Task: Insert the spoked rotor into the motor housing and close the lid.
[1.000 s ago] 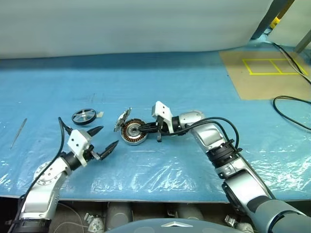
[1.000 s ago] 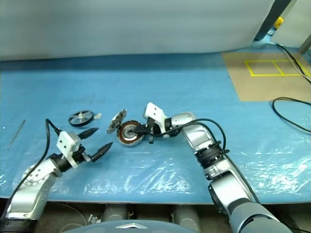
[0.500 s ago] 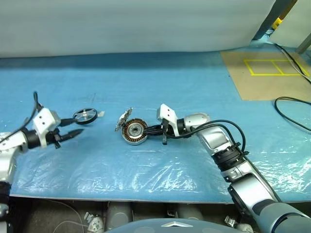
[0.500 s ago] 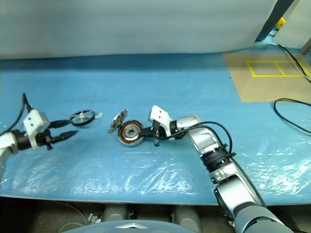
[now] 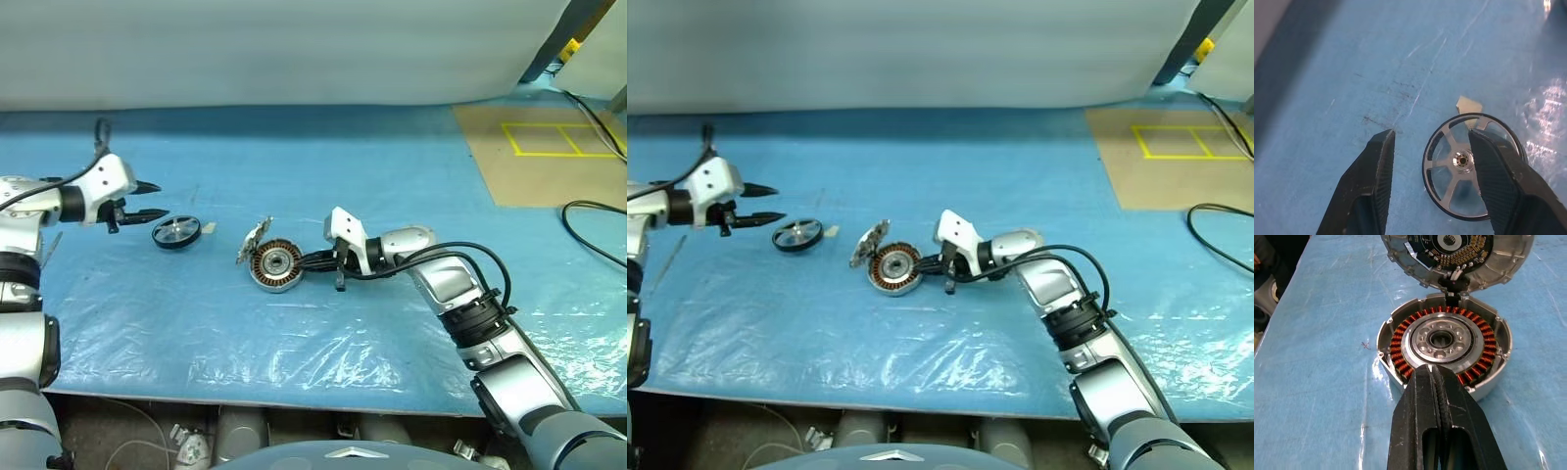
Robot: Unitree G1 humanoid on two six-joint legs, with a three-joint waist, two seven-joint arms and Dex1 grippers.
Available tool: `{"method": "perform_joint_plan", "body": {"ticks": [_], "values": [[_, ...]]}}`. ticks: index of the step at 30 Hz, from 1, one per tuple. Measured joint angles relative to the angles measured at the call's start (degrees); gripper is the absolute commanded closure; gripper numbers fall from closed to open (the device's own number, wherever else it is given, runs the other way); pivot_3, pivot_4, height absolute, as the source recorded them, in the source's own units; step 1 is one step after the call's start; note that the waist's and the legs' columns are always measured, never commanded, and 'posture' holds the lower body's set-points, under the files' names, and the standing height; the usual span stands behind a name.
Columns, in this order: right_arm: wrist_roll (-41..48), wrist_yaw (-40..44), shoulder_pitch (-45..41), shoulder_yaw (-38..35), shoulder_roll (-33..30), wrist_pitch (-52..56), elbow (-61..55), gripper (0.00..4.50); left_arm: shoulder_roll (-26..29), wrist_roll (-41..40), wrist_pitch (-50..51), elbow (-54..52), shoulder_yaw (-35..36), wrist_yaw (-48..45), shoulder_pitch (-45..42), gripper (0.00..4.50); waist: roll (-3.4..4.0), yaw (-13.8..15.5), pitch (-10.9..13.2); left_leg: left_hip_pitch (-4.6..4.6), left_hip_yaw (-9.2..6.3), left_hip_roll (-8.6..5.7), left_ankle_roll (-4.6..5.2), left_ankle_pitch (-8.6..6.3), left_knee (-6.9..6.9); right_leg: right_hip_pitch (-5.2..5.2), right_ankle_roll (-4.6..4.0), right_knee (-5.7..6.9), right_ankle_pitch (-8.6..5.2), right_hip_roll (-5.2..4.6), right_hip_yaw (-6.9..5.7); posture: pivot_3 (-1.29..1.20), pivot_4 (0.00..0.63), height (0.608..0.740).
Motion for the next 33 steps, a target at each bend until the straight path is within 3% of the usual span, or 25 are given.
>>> {"method": "perform_joint_plan", "body": {"ticks": [9, 21, 29, 33], "values": [[2.77, 0.51, 3.34, -1.89, -6.00, 2.83, -6.72, 4.50, -1.38, 7.81, -7.48, 7.56, -4.08, 3.05, -2.58, 2.00, 0.00, 0.30, 0.01, -0.79, -0.93, -0.01, -0.09, 0.03, 0.34, -0.14, 0.00, 0.02, 0.00, -0.02, -0.73, 0.00, 0.150, 0.740], [4.45, -1.64, 4.34, -2.72, -6.05, 4.11, -8.60, 4.50, -2.48, 11.02, -10.72, 9.13, -4.78, 8.24, -2.38, 2.00, 0.00, 1.27, 0.01, -0.82, -1.06, -0.05, -0.15, 0.08, 0.42, -0.07, 0.00, 0.08, 0.01, -0.10, -0.88, 0.00, 0.150, 0.740], [4.61, -2.74, 4.34, -2.71, -5.87, 4.06, -8.59, 4.50, -4.12, 10.43, -11.26, 9.23, -4.57, 6.18, -1.00, 2.00, 0.00, 1.26, 0.01, -0.84, -1.11, -0.05, -0.16, 0.08, 0.43, -0.06, 0.00, 0.09, 0.01, -0.11, -0.94, 0.00, 0.150, 0.740], [4.60, -3.25, 4.33, -2.71, -5.66, 3.91, -8.55, 4.50, -4.12, 9.79, -10.90, 9.23, -4.25, 5.19, -1.01, 2.92, 0.01, 1.26, 0.01, -0.83, -1.13, -0.05, -0.17, 0.09, 0.44, -0.05, 0.00, 0.10, 0.01, -0.11, -0.94, 0.00, 0.150, 0.740]]}}
